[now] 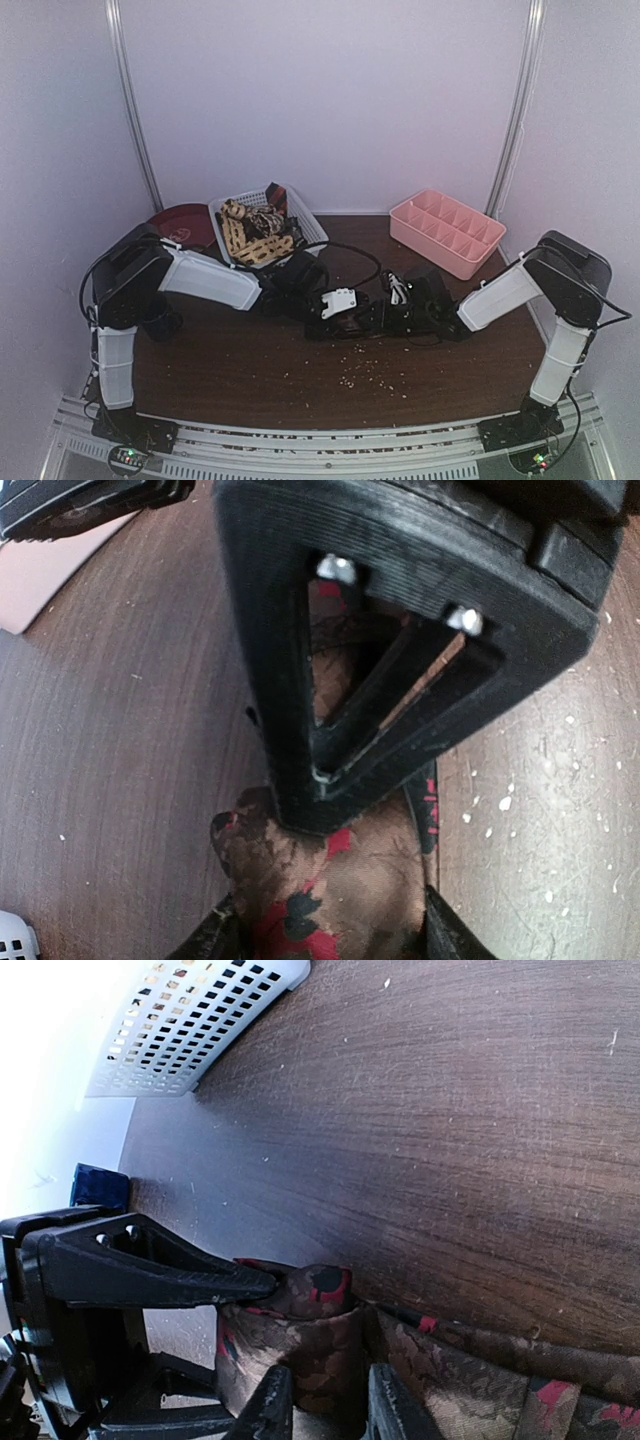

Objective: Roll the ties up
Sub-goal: Roll the tie at the center of the board.

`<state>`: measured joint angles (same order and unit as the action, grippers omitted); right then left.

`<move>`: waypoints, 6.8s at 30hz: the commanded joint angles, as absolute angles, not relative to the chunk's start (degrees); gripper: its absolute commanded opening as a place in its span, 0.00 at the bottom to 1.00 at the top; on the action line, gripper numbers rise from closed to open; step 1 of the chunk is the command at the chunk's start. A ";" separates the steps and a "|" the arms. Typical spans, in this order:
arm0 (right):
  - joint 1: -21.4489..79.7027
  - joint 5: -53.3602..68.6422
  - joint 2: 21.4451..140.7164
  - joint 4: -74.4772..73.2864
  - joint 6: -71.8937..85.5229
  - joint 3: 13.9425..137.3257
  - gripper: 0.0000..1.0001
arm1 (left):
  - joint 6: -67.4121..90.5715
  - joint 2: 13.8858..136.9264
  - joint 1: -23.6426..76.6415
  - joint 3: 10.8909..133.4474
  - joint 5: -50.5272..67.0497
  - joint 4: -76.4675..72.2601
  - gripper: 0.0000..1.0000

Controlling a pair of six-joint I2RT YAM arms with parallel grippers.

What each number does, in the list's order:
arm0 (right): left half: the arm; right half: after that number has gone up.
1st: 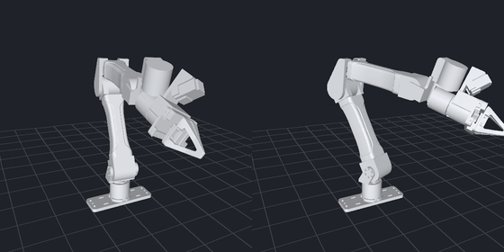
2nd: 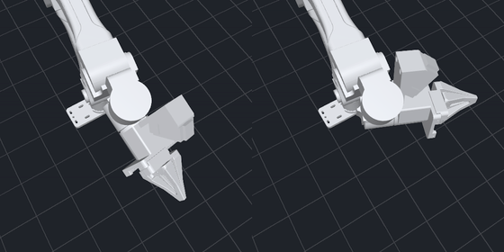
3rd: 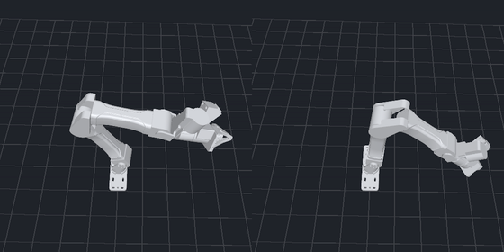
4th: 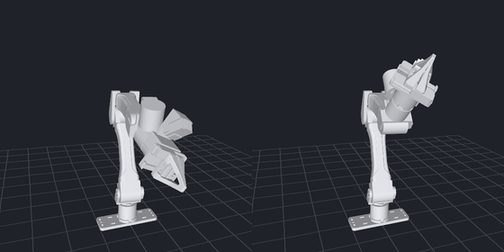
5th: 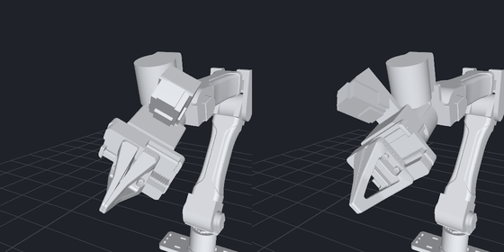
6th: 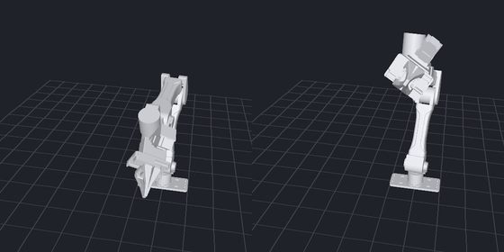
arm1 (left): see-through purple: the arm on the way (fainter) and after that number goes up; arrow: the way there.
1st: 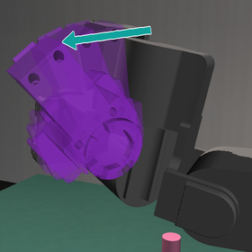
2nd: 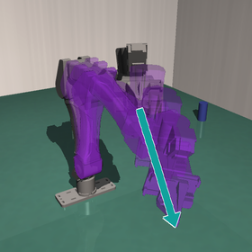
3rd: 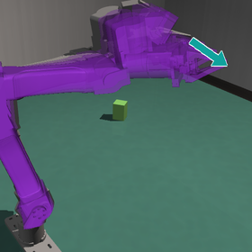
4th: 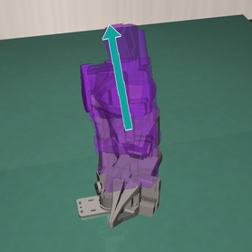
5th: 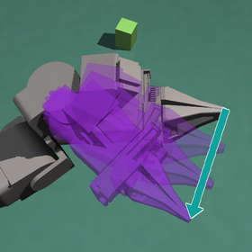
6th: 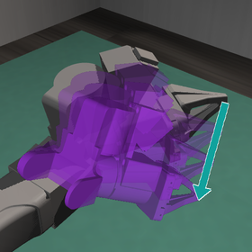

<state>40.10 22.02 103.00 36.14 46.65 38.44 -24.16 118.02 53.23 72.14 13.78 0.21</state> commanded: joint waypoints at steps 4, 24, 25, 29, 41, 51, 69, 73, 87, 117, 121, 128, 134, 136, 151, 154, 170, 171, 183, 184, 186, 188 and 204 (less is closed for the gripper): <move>39.66 20.42 101.30 35.06 47.92 36.70 0.27 | -25.04 118.31 52.52 73.21 15.04 3.50 0.48; 38.37 12.04 100.77 28.50 46.45 34.99 0.25 | -24.25 117.88 52.22 73.03 19.22 7.68 0.47; 38.28 11.66 100.73 28.17 46.37 34.98 0.24 | -24.21 117.94 52.21 72.99 19.12 7.80 0.47; 38.28 11.21 100.49 27.96 46.25 34.93 0.24 | -23.92 117.94 52.23 73.02 18.62 8.06 0.47; 43.05 15.13 96.37 29.69 46.01 38.77 0.33 | -23.54 118.04 52.21 73.65 18.63 8.17 0.47; 46.40 14.63 101.58 28.04 46.51 43.82 0.33 | -23.38 117.97 52.21 73.30 18.10 8.34 0.47; 46.55 14.50 104.16 29.23 46.16 41.74 0.23 | -13.98 109.48 51.97 66.81 10.82 1.01 0.63; 46.51 14.63 104.15 29.57 45.97 41.63 0.23 | -8.75 104.88 51.36 62.12 8.81 -1.49 0.63; 46.51 14.00 103.92 28.76 44.91 41.44 0.22 | 3.69 104.08 51.42 49.00 6.03 -12.95 0.00; 45.18 13.41 102.31 27.91 43.61 40.72 0.26 | 9.18 111.07 54.40 53.77 11.81 -23.83 0.00; 45.24 12.92 101.84 27.10 43.04 40.70 0.27 | 8.91 111.22 54.43 55.31 12.08 -22.41 0.00; 45.19 12.34 100.21 25.48 41.90 41.05 0.25 | 7.89 110.91 55.14 57.29 11.45 -20.54 0.00; 45.12 11.16 99.52 24.97 41.46 40.47 0.25 | 6.42 112.13 56.11 60.06 10.85 -17.51 0.00; 45.15 10.64 99.50 24.81 41.38 40.30 0.24 | 6.40 112.27 56.24 60.27 10.92 -17.61 0.00; 44.10 16.04 98.98 29.82 45.16 37.84 0.22 | 5.29 113.79 56.43 64.03 11.08 -14.79 0.07; 43.92 13.84 98.44 28.04 45.35 37.72 0.22 | 5.28 114.39 56.45 64.95 11.47 -14.29 0.09; 43.81 5.96 94.12 21.28 43.23 36.89 0.20 | 5.59 117.37 56.54 68.96 12.95 -12.35 0.21; 43.79 5.45 94.05 20.99 43.09 36.86 0.20 | 5.54 117.62 56.52 69.49 12.95 -11.99 0.21; 43.70 1.75 91.90 20.33 42.14 34.82 0.14 | 5.27 119.27 56.51 72.29 12.51 -10.09 0.25; 43.68 1.29 91.29 21.47 42.28 33.80 0.14 | 5.30 119.39 56.51 72.52 12.53 -10.03 0.25; 43.77 -0.27 88.89 24.50 42.70 31.26 0.16 | 5.28 119.60 56.55 72.83 12.42 -9.93 0.26; 43.74 -1.90 86.67 24.93 42.65 29.99 0.19 | 5.28 119.61 56.51 72.94 12.25 -9.93 0.26; 43.88 4.79 86.74 25.87 39.21 34.74 0.46 | 4.96 120.98 56.52 75.40 11.99 -8.48 0.25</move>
